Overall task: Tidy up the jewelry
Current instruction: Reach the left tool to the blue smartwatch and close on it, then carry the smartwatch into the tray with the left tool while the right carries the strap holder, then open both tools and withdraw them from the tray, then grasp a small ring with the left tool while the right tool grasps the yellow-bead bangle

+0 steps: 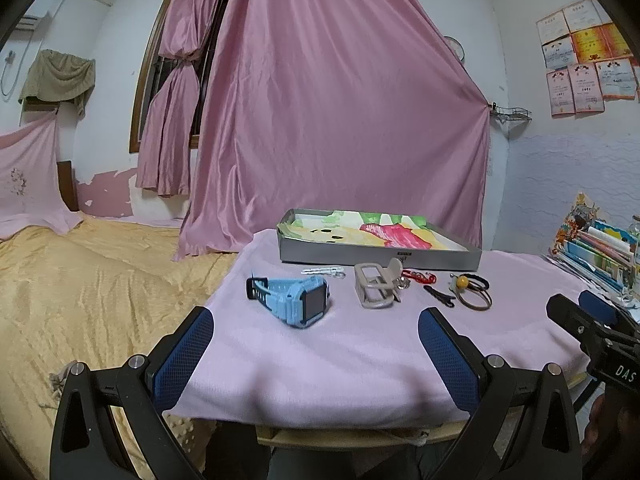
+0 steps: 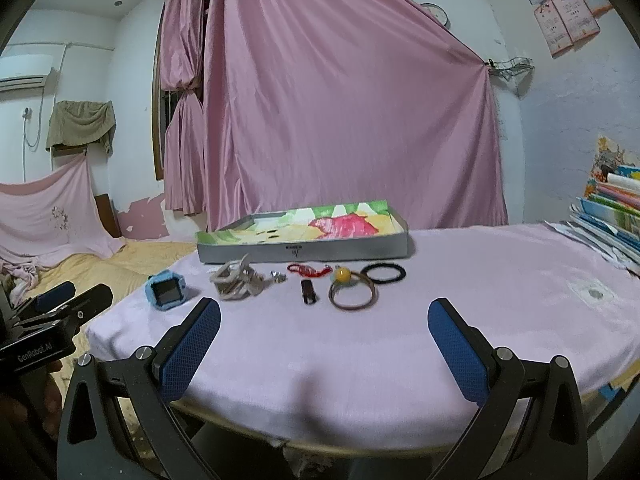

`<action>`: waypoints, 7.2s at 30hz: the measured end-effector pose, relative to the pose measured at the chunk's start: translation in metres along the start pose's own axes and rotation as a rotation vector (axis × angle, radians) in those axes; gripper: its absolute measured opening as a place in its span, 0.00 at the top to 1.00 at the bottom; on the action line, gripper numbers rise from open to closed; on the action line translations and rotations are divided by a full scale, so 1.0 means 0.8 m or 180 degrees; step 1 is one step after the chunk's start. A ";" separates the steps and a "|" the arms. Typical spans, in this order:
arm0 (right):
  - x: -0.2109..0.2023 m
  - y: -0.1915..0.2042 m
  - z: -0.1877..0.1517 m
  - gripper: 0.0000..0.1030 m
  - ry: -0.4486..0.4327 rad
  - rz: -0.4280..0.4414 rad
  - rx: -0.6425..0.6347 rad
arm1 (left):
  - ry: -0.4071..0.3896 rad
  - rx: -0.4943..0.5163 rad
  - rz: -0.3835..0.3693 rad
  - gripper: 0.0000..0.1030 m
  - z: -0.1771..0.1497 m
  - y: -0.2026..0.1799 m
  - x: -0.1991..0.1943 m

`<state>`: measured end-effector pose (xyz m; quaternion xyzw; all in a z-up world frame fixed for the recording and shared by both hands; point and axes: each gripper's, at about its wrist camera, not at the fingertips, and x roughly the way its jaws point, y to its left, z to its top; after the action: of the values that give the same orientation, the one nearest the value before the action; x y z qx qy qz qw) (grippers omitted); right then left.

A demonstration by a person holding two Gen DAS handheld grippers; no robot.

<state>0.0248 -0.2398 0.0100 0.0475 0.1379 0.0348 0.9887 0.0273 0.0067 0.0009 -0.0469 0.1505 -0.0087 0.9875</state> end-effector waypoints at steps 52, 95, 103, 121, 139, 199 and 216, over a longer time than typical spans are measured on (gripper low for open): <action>0.243 0.092 0.029 0.85 0.1409 0.0993 0.0172 | 0.1283 -0.0146 -0.0740 0.69 0.028 0.038 0.169; 0.355 0.007 0.095 0.95 0.1231 0.0555 0.0375 | 0.1418 -0.0039 -0.0770 0.79 0.114 -0.029 0.341; 0.368 0.007 0.085 0.95 0.1379 0.0542 0.0383 | 0.1591 -0.0014 -0.0753 0.65 0.104 -0.034 0.348; 0.241 -0.021 0.108 0.37 0.0517 0.0269 0.0332 | 0.0683 -0.0270 -0.0543 0.07 0.119 -0.022 0.246; 0.095 -0.022 0.074 0.01 -0.0274 -0.0062 -0.0212 | -0.0048 -0.0026 -0.0542 0.00 0.081 -0.047 0.143; 0.257 -0.038 0.033 0.67 0.1859 0.0454 0.0321 | 0.1786 0.0383 -0.0880 0.67 0.046 -0.083 0.268; 0.245 -0.041 0.042 0.78 0.1598 0.0618 0.0434 | 0.1519 0.0339 -0.1065 0.87 0.055 -0.083 0.252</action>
<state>0.2239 -0.2589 -0.0140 0.1167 0.3754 0.1306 0.9102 0.2330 -0.0619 -0.0110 -0.0157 0.3679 -0.1901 0.9101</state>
